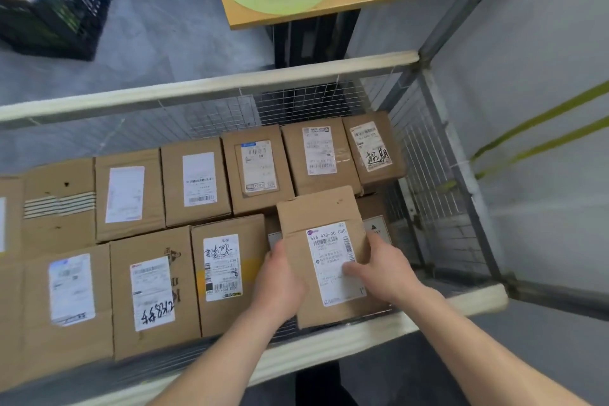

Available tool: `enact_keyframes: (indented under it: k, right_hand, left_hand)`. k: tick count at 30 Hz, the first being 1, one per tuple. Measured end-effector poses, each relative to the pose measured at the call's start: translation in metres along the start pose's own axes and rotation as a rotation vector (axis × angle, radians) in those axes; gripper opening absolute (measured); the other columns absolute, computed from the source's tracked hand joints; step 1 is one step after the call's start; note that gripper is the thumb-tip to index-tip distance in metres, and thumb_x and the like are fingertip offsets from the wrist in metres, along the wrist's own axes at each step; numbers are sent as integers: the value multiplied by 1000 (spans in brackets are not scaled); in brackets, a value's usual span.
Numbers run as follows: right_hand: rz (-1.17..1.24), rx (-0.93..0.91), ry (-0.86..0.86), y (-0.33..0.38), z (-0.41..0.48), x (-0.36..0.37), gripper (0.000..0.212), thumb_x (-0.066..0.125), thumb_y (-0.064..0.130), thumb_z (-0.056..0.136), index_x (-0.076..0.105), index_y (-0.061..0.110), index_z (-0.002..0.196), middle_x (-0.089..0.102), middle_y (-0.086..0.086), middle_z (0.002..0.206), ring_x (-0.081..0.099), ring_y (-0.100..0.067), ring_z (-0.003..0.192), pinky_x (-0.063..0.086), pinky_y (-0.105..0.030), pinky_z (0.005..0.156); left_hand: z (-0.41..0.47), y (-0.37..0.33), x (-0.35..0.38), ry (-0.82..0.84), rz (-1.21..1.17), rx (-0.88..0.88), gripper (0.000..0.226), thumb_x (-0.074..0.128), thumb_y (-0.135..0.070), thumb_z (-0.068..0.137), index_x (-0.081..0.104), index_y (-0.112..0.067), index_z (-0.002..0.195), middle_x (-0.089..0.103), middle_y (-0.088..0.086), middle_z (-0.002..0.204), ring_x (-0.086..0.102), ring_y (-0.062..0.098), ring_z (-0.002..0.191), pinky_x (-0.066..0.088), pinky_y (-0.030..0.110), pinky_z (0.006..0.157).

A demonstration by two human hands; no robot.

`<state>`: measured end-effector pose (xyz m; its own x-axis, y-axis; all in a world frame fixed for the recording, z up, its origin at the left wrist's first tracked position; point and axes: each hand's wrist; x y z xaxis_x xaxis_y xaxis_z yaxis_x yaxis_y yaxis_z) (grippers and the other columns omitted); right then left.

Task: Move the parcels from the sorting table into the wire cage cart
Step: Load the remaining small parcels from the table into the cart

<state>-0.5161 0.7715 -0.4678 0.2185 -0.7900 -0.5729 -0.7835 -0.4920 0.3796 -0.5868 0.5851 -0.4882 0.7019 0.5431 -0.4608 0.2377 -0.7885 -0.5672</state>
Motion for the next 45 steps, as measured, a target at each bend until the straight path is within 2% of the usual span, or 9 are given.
enact_keyframes:
  k: [9, 14, 18, 23, 31, 34, 38, 41, 45]
  right_hand:
    - [-39, 52, 96, -18, 49, 32, 45, 73, 41, 82, 50, 27, 117, 64, 10, 112, 63, -14, 97, 58, -35, 81]
    - [-56, 50, 86, -23, 75, 49, 45, 77, 33, 83, 46, 25, 115, 61, 8, 110, 60, -15, 96, 54, -30, 77]
    - [-33, 54, 95, -26, 91, 66, 45, 74, 29, 87, 44, 25, 121, 60, 8, 115, 59, -16, 99, 53, -29, 78]
    - [-36, 60, 112, -30, 108, 83, 45, 71, 28, 90, 41, 27, 124, 61, 5, 121, 56, -15, 96, 50, -28, 74]
    - [-97, 84, 111, -32, 128, 93, 42, 71, 27, 92, 38, 26, 117, 61, 0, 116, 59, -22, 96, 57, -40, 83]
    - [-121, 66, 125, -32, 127, 93, 47, 70, 28, 92, 38, 22, 126, 63, -3, 120, 63, -25, 102, 58, -41, 84]
    - [-197, 37, 116, -27, 117, 84, 63, 69, 32, 92, 31, 18, 141, 67, -4, 120, 67, -26, 104, 59, -39, 83]
    - [-302, -1, 84, -16, 101, 73, 55, 65, 40, 93, 40, 20, 138, 66, -2, 117, 65, -25, 101, 58, -40, 81]
    - [-515, -115, 21, 6, 66, 49, 56, 57, 46, 94, 45, 23, 144, 49, -6, 147, 43, -28, 136, 44, -50, 107]
  left_hand:
    - [37, 32, 23, 48, 84, -98, 59, 68, -14, 83, 43, -25, 136, 62, -2, 121, 62, 20, 104, 47, 28, 78]
    - [56, 45, 26, 31, 187, -93, 48, 64, -6, 87, 44, -15, 130, 60, 3, 118, 62, 20, 98, 52, 30, 77]
    - [68, 51, 28, 28, 276, -109, 44, 56, 1, 90, 41, -7, 130, 55, 10, 123, 57, 20, 87, 43, 26, 68]
    - [76, 52, 30, 31, 383, -120, 59, 49, 6, 89, 33, -2, 145, 40, 17, 143, 60, 25, 110, 41, 23, 77]
    - [79, 51, 36, 71, 489, -129, 77, 52, 7, 89, 13, 4, 155, 22, 26, 155, 64, 24, 110, 52, 24, 90]
    - [78, 50, 34, 75, 492, -139, 79, 52, 8, 89, 11, 2, 156, 20, 24, 157, 65, 23, 108, 50, 23, 86]
    - [68, 47, 24, 77, 541, -67, 80, 57, -5, 91, 13, -6, 157, 31, 16, 150, 56, 26, 114, 50, 30, 86]
    - [56, 40, 6, 71, 639, 19, 72, 59, -21, 92, 25, -12, 155, 40, 8, 143, 44, 27, 126, 48, 40, 93]
    - [36, 16, -29, 48, 755, 163, 65, 58, -41, 92, 40, -13, 147, 42, 7, 143, 41, 27, 129, 45, 42, 100]
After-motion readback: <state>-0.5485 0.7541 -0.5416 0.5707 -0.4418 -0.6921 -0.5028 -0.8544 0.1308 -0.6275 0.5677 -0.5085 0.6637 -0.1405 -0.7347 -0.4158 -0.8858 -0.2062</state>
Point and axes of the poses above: each hand's wrist, its own z-axis towards the middle knuckle, its own x-axis out of the palm, y = z × x
